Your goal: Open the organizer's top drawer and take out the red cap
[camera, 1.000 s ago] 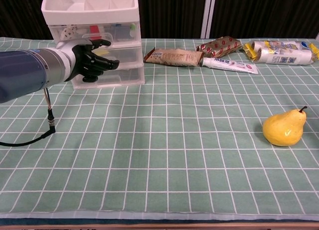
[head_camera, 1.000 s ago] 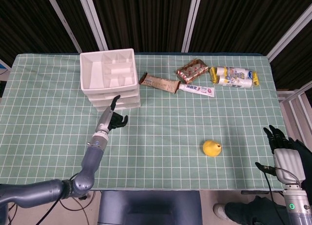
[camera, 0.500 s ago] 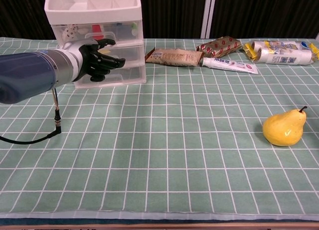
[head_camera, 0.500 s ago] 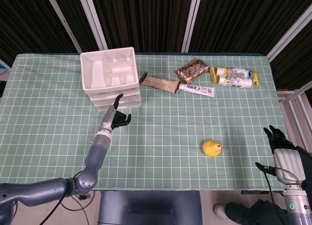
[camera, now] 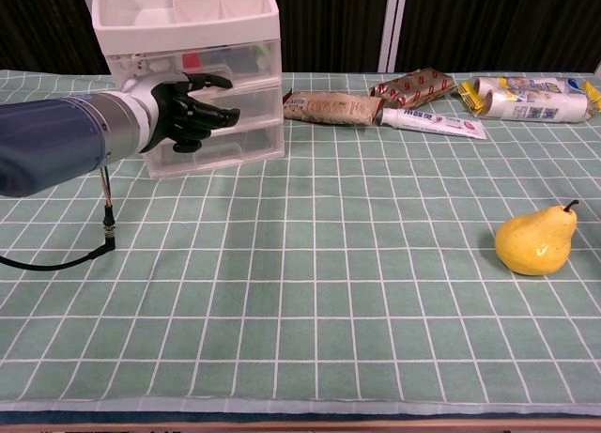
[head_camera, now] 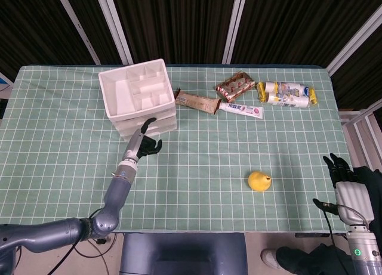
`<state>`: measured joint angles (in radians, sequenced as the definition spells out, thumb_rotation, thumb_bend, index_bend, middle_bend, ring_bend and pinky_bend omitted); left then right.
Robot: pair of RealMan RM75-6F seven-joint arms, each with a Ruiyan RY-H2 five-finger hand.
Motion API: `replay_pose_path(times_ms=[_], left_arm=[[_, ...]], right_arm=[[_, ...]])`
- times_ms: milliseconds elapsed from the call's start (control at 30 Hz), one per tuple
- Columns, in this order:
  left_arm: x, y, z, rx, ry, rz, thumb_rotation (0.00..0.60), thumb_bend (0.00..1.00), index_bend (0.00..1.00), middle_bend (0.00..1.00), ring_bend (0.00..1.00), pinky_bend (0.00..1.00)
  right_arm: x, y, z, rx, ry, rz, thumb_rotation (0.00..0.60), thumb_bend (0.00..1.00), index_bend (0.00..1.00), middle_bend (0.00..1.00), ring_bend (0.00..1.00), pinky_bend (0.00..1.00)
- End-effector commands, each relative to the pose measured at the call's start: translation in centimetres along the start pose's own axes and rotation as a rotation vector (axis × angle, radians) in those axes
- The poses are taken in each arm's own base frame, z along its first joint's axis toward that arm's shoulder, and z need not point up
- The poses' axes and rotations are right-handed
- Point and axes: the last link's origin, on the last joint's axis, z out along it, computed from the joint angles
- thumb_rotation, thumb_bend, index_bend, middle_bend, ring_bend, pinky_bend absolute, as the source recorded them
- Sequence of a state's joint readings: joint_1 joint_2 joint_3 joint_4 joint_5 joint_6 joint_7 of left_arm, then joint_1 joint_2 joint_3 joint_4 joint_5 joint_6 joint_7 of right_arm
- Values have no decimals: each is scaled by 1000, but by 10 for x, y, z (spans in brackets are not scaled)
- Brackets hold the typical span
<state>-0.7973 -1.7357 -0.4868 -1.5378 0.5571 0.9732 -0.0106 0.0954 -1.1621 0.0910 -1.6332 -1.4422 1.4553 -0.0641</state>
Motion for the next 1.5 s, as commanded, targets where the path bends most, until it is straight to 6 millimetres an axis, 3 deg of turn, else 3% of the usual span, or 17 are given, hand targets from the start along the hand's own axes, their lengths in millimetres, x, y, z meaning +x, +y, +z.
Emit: replay_pose_path(times_ms=[33, 1033, 1267, 1500], left_arm=[[-1, -1, -1, 1, -4, 1, 600, 472, 139, 986, 945, 935], [-3, -9, -31, -26, -49, 22, 600, 475, 142, 985, 945, 935], [11, -12, -50, -121, -19, 272, 600, 476, 151, 985, 945, 935], [30, 1, -66, -182, 9, 524, 600, 474, 158, 986, 945, 935]], right_arm=[[0, 0, 0, -1, 0, 1, 600, 67, 0, 0, 0, 229], [1, 1, -1, -5, -2, 1, 600, 69, 0, 0, 0, 229], [1, 0, -1, -4, -4, 2, 600, 69, 0, 0, 0, 229], [0, -1, -1, -1, -5, 1, 600, 68, 0, 0, 0, 229]])
